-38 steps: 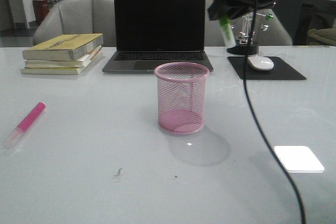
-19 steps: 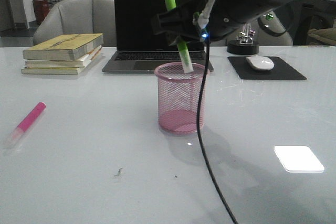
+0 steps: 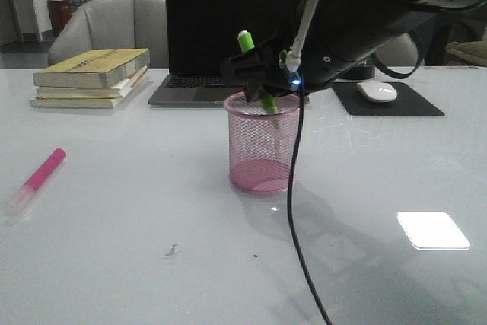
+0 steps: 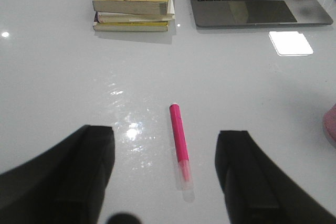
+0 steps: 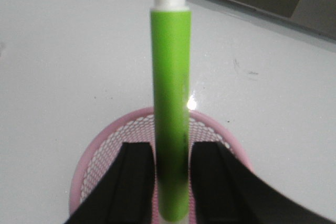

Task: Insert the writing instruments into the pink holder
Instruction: 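Lower the green marker into the holder and open the right gripper, then withdraw the right gripper away from the holder, then lower the left gripper onto the pink marker and close on it, then lift the pink marker and carry it toward the pink holder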

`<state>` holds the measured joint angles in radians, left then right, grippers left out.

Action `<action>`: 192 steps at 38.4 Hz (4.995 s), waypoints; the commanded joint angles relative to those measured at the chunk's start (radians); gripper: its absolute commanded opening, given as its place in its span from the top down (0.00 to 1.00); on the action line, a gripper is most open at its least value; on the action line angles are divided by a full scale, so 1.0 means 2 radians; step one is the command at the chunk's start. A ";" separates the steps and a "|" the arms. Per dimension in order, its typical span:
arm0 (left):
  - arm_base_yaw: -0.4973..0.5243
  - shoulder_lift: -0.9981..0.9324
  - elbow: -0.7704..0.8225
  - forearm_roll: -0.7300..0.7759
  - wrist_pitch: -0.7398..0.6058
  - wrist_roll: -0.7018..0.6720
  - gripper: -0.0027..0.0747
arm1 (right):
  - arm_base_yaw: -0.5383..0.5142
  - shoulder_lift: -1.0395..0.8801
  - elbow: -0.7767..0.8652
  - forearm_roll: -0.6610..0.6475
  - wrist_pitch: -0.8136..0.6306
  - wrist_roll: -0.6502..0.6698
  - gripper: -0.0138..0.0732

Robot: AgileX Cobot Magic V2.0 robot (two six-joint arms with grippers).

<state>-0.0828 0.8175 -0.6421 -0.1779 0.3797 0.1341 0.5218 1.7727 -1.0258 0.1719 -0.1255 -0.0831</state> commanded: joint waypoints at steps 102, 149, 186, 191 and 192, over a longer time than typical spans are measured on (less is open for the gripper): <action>-0.004 0.430 -0.405 -0.034 0.188 -0.003 0.34 | -0.255 -0.494 0.140 -0.063 0.425 0.007 0.35; -0.010 0.580 -0.409 -0.050 0.217 -0.003 0.40 | -0.255 -0.494 0.140 -0.086 0.441 0.007 0.35; -0.018 0.633 -0.408 -0.014 0.292 -0.003 0.52 | -0.255 -0.494 0.140 -0.086 0.441 0.007 0.35; -0.018 0.637 -0.408 0.003 0.308 -0.003 0.57 | -0.255 -0.494 0.140 -0.086 0.440 0.007 0.35; -0.018 0.637 -0.408 0.004 0.310 -0.003 0.58 | -0.255 -0.494 0.140 -0.086 0.440 0.007 0.35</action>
<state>-0.1139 2.0880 -1.4663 -0.1797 0.9196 0.1359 0.0195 0.7942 -0.7174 0.0141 0.8105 -0.0667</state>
